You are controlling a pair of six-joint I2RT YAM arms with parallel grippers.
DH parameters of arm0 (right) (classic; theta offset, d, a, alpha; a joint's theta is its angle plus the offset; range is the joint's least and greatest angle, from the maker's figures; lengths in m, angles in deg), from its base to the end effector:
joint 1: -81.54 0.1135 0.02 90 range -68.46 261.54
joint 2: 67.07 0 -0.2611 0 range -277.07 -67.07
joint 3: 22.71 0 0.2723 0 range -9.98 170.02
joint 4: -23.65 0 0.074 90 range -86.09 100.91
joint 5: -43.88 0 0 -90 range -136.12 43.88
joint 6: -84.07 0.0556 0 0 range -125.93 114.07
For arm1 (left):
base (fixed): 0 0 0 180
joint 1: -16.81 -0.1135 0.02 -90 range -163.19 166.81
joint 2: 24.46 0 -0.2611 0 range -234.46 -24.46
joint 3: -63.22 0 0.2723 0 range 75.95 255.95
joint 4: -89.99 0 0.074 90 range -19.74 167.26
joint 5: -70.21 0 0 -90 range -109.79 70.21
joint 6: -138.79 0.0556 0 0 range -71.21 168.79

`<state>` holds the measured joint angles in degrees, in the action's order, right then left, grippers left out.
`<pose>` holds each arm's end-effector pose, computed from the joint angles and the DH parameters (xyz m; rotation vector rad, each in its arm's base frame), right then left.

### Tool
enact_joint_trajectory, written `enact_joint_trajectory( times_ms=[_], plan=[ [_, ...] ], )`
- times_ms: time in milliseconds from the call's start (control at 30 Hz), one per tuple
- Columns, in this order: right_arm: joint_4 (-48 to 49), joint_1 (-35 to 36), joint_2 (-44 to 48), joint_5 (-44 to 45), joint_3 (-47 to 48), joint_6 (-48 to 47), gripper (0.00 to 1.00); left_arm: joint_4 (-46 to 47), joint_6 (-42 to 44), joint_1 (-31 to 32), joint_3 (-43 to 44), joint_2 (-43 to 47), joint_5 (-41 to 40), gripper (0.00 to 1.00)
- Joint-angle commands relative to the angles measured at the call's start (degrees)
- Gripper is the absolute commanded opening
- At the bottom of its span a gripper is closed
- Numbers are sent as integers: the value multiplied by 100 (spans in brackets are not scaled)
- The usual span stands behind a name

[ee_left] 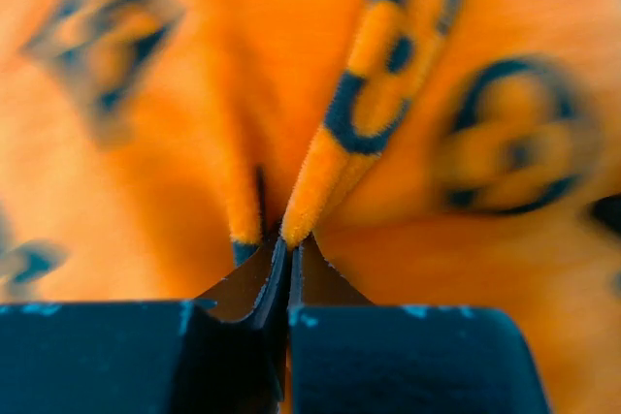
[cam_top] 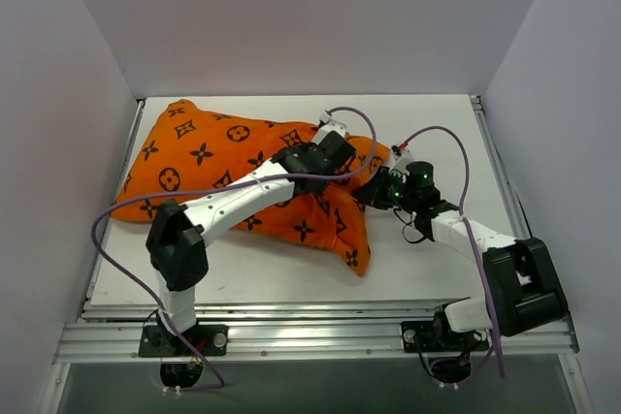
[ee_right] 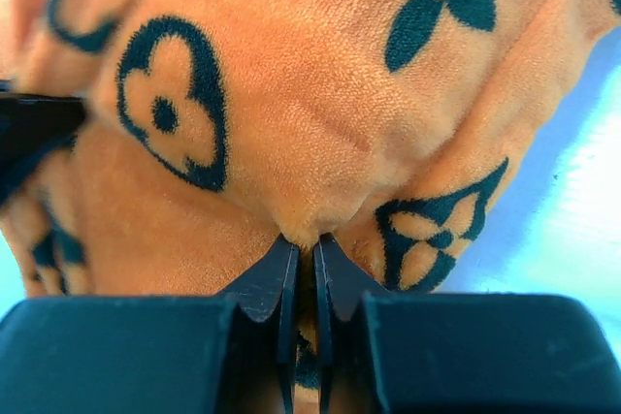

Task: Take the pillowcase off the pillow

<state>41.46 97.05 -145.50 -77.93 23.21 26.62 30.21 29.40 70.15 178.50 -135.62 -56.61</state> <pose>0.2953 0.1124 0.1922 -0.1305 1.9248 1.0824 0.2970 -0.3433 0.2787 0.4430 2.2576 0.1941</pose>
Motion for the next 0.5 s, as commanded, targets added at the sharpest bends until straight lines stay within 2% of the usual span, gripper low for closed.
enact_joint_trajectory(
  times_ms=[0, 167, 400, 467],
  plan=[
    [-478, -188, 100, 465, -129, -250, 0, -279, -108, -438, -558, 1084, -388, 3],
    [-953, -241, 188, 922, 21, -364, 0, -148, -371, -869, -1743, 1902, -71, 3],
    [-1674, -241, 442, 1607, 275, -557, 0, 134, -547, -1045, -2606, 2282, 113, 3],
    [-2015, -145, 522, 1652, 529, -662, 0, 396, -530, -1036, -2730, 2335, 427, 3]
  ],
)
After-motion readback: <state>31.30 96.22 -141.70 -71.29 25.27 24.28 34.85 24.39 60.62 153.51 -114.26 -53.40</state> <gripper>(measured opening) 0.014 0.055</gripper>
